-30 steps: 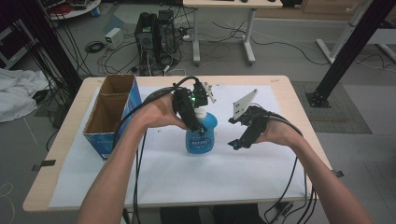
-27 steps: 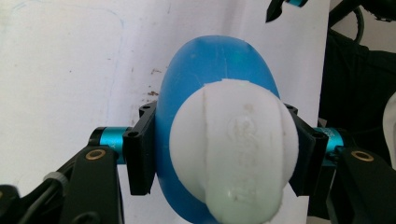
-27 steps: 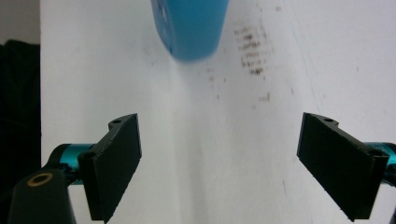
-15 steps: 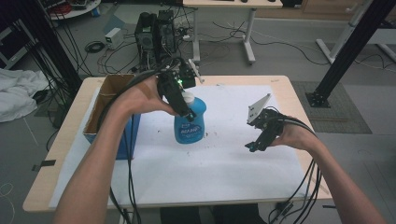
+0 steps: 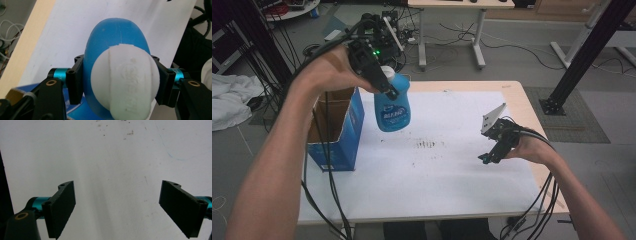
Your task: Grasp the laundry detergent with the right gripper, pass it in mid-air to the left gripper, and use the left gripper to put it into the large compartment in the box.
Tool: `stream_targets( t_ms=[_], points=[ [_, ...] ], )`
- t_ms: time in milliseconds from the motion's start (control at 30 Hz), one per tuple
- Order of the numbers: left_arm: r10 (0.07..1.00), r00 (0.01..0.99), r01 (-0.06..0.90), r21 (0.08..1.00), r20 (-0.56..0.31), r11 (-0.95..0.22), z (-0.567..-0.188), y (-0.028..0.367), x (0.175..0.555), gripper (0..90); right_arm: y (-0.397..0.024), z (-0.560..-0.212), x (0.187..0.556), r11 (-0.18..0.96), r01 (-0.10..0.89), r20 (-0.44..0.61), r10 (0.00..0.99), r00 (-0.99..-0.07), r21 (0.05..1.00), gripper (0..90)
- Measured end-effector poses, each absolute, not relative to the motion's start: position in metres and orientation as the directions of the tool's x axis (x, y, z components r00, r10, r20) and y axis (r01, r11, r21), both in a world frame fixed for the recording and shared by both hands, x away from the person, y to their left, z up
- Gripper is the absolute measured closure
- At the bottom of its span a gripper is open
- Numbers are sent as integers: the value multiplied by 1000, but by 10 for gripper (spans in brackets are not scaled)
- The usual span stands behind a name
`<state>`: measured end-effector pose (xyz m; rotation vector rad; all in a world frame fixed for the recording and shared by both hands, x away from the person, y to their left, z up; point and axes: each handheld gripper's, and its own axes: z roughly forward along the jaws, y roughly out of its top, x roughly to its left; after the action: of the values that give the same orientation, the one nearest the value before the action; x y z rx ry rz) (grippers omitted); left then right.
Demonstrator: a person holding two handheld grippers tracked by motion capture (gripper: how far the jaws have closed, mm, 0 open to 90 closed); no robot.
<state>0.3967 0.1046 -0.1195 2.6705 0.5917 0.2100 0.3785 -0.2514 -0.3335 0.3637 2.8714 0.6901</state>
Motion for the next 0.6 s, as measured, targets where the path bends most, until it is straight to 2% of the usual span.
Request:
stream_targets(
  t_ms=[267, 600],
  points=[
    [512, 856, 437, 424, 75, -793, -96, 141, 400, 385, -260, -335, 376, 864, 211, -95, 284, -954, 456, 130],
    [593, 803, 509, 441, 67, -739, -84, 188, 402, 384, -269, -336, 372, 857, 244, -85, 314, -945, 455, 130]
  ],
)
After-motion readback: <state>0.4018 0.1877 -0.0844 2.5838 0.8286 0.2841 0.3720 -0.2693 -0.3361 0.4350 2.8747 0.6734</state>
